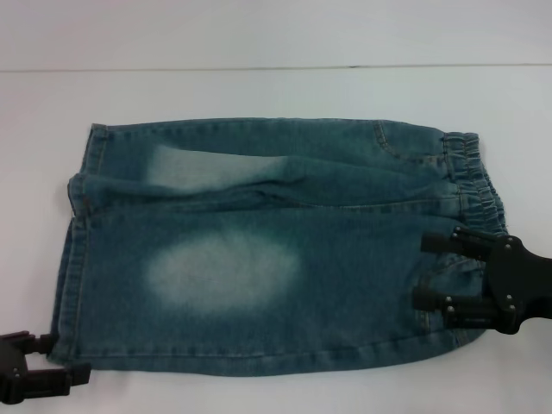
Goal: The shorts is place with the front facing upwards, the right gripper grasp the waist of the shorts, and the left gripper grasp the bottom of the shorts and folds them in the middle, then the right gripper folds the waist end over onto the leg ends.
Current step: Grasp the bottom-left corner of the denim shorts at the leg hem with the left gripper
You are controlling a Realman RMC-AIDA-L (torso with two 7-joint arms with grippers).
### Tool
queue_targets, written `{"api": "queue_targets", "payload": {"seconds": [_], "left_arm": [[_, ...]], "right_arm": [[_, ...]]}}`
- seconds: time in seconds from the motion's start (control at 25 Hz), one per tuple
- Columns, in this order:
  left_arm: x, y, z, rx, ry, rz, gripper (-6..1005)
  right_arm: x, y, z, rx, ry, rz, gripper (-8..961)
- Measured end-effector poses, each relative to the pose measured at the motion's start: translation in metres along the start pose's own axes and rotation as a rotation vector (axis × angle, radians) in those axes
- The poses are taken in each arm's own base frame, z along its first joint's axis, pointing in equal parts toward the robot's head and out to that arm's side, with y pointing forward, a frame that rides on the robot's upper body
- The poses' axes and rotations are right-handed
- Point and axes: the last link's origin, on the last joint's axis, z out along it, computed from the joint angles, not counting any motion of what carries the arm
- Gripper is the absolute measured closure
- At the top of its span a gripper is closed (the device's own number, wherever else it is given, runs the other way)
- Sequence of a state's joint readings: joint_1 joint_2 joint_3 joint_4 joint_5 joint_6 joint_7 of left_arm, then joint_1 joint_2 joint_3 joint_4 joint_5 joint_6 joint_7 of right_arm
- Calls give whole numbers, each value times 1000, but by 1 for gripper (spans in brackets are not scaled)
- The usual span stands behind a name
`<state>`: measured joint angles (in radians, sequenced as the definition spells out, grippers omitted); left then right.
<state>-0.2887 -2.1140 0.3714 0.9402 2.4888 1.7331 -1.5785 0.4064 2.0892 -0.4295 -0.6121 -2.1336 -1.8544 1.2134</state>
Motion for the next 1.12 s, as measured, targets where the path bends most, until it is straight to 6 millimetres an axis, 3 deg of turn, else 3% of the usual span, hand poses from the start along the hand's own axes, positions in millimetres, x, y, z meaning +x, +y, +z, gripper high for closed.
{"api": "queue_targets", "payload": {"seconds": [1.12], "left_arm": [[8,-1,7,-5,-39,13,129]], "right_arm": [[1,1,0,2,-1,6,29]]}}
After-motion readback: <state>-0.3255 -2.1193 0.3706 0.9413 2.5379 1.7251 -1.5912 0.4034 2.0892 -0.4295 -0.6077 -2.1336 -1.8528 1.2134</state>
